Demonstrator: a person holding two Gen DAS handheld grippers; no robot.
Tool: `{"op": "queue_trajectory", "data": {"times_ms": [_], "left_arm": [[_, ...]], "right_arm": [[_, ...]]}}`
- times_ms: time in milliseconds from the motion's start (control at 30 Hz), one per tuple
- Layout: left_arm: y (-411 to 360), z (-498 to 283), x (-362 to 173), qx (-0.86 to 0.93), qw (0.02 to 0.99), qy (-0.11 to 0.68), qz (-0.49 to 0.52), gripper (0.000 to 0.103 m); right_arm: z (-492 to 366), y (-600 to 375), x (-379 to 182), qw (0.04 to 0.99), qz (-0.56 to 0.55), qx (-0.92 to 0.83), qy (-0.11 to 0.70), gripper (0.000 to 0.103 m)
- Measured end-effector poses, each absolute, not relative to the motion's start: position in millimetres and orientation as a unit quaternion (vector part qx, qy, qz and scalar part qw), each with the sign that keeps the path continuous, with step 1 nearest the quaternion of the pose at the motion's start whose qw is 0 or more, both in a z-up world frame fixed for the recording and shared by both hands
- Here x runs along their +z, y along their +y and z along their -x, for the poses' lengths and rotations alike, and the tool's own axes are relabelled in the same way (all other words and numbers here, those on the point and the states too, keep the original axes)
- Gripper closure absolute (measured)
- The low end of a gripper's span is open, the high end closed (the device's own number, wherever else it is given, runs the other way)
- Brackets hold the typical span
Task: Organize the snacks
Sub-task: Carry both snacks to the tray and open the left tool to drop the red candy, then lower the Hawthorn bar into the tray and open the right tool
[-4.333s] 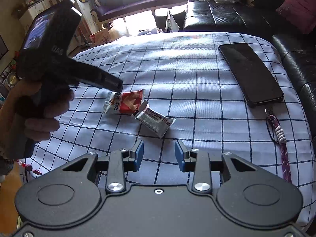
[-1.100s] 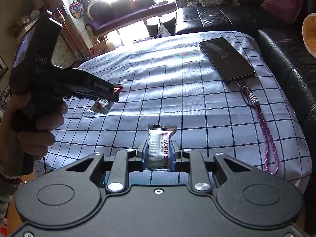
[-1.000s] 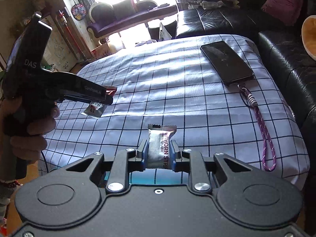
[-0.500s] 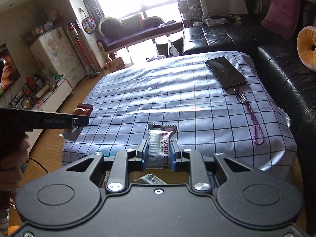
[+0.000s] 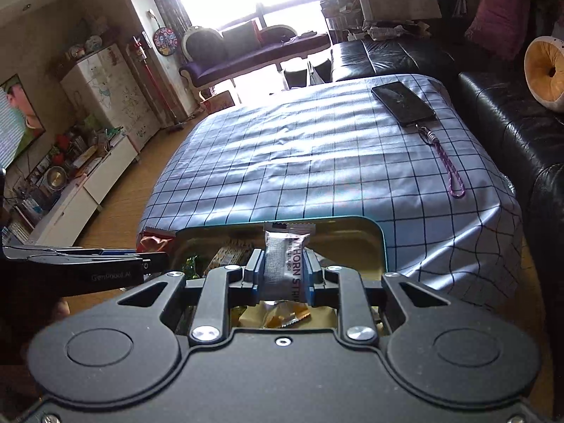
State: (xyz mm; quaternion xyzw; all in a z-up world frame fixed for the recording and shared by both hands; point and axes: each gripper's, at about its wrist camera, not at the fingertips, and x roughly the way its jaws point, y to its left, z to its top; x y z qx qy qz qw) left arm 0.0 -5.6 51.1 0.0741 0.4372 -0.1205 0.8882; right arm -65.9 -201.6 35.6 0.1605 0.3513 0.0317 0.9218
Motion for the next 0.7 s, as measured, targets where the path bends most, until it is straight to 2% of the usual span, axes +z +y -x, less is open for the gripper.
{"op": "queue_trajectory", "data": {"times_ms": [333,400,467,700], "left_arm": [[-8,10,36,-0.103,0.881,0.456,-0.074,0.068],[-9,11,36,-0.102,0.880,0.457,-0.074,0.068],[-9,11,35,-0.101,0.879,0.461,-0.070,0.068],[-8,12,30,-0.092,0.873,0.473,-0.066,0.067]], "right_arm": [[73,-200,28,0.918,-0.161,0.032,0.360,0.071],[75,-199,28,0.918,-0.164,0.038,0.359,0.069],[75,-198,27,0.917,-0.168,0.041,0.361,0.063],[73,-191,23,0.913,-0.148,0.041,0.379,0.063]]}}
